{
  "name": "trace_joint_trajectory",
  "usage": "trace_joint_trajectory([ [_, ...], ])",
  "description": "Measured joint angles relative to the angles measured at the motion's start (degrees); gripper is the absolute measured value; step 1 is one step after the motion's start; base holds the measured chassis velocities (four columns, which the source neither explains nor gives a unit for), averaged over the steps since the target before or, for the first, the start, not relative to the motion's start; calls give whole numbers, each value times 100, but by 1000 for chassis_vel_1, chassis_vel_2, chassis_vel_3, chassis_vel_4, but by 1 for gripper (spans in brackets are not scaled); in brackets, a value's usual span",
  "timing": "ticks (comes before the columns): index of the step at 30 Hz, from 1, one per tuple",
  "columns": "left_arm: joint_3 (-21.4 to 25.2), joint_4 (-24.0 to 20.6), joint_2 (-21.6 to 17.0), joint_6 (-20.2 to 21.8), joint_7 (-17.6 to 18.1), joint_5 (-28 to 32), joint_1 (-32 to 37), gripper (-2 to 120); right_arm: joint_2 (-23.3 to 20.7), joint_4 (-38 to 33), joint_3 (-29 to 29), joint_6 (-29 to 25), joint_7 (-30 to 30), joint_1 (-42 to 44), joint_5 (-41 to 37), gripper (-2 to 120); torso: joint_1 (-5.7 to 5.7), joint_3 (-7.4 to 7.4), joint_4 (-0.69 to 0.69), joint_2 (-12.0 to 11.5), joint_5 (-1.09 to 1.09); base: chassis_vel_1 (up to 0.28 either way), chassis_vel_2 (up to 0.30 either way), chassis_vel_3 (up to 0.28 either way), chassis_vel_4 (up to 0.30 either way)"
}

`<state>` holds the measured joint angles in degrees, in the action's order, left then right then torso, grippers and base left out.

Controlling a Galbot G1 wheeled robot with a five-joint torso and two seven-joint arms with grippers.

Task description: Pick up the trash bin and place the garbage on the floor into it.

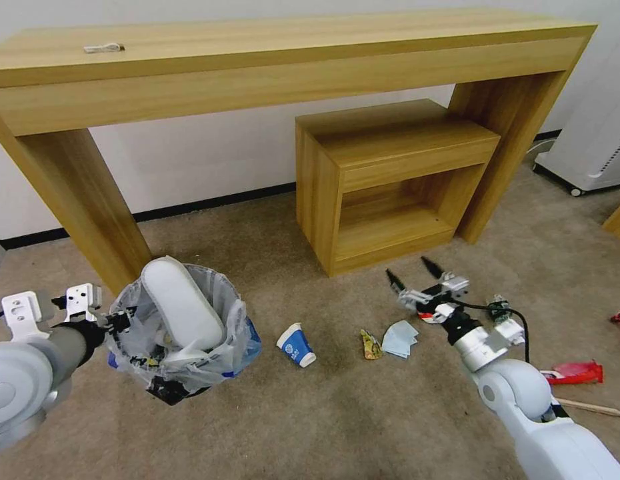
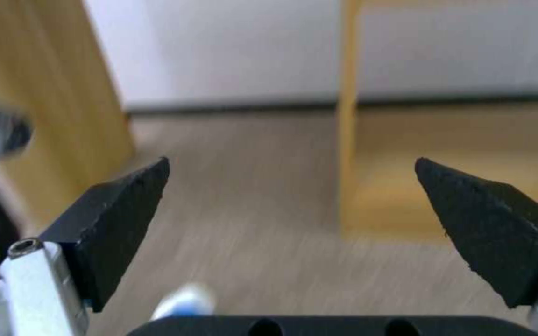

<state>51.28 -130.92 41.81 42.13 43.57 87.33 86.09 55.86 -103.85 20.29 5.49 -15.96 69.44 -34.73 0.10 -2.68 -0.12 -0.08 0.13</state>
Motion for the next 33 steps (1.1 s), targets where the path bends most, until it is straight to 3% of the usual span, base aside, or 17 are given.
trace_joint_trajectory([
  [4,-12,-23,6,0,0,-20,-1,1,-12,106,-356,542,19,-228,-7,100,0,0,1,0,0,0,0,0,0],
  [8,64,-33,2,0,1,-45,15,1,86,231,-1040,1586,209,-616,96,100,0,0,1,0,-1,0,0,0,0],
  [23,73,4,24,0,-26,-121,-47,1,434,1360,-2579,2317,590,-1792,-227,100,0,0,2,0,-1,0,0,0,0],
  [26,64,25,24,0,-39,-154,-74,1,594,1591,-2831,2845,983,-2100,-590,100,0,0,1,0,-1,0,0,0,0],
  [33,66,54,56,0,-75,-230,-82,1,850,1929,-3253,3452,1267,-2759,-869,100,0,0,1,0,-1,0,0,0,0],
])
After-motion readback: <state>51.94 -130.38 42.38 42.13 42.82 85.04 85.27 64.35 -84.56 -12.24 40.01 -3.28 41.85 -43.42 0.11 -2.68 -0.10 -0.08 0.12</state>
